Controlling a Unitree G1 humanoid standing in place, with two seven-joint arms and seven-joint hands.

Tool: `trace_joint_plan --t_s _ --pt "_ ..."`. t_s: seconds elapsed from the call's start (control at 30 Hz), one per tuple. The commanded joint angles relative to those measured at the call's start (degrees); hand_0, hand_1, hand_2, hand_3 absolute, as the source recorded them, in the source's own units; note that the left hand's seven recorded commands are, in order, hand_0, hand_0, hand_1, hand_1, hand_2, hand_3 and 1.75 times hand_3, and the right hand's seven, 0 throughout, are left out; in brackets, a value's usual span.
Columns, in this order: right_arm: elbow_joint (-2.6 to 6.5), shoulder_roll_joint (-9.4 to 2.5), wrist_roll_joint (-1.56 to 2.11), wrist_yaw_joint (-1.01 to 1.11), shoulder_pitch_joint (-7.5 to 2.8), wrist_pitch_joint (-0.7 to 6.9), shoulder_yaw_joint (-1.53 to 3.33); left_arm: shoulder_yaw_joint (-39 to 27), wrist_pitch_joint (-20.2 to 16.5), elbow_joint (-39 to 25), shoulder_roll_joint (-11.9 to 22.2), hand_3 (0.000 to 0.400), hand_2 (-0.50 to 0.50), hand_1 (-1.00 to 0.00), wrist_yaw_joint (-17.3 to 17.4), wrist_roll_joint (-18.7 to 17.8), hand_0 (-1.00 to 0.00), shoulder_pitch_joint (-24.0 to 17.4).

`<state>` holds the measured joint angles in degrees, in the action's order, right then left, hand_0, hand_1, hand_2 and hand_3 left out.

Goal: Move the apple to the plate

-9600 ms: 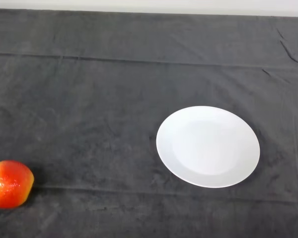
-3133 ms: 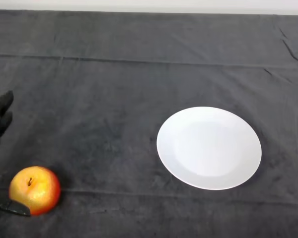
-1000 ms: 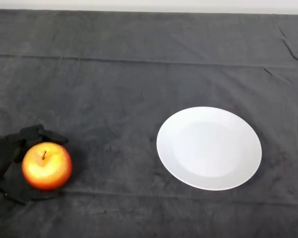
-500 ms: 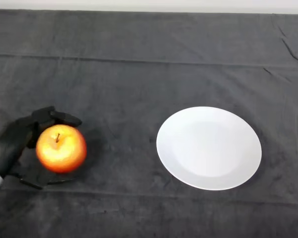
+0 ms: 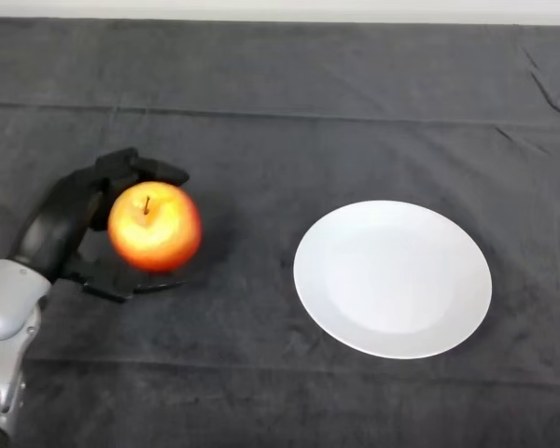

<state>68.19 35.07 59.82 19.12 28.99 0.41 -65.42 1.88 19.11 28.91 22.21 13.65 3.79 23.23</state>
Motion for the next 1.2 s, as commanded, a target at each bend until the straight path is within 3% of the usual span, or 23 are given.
trace_joint_plan --t_s 0.03,0.37,0.93,1.2 --pt "-2.32 0.81 0.53 -0.54 -0.49 0.25 -0.15 1.1 -1.3 -2.7 -0.6 0.4 0.0 -1.0 -1.1 0.7 -1.0 2.6" --pt "-2.46 0.74 0.53 -0.62 -0.52 0.27 -0.13 7.5 -4.0 -6.4 -4.5 0.4 0.0 -1.0 -2.8 1.3 -1.0 4.9" --pt "-2.59 0.69 0.53 -0.71 -0.56 0.28 -0.11 19.4 -5.3 -9.6 -7.3 0.4 0.0 -1.0 -5.2 -1.2 -1.0 7.3" --pt "-2.59 0.69 0.54 -0.71 -0.56 0.29 -0.11 25.2 -4.8 -7.9 -8.2 0.4 0.0 -1.0 -6.8 -2.9 -1.0 9.8"
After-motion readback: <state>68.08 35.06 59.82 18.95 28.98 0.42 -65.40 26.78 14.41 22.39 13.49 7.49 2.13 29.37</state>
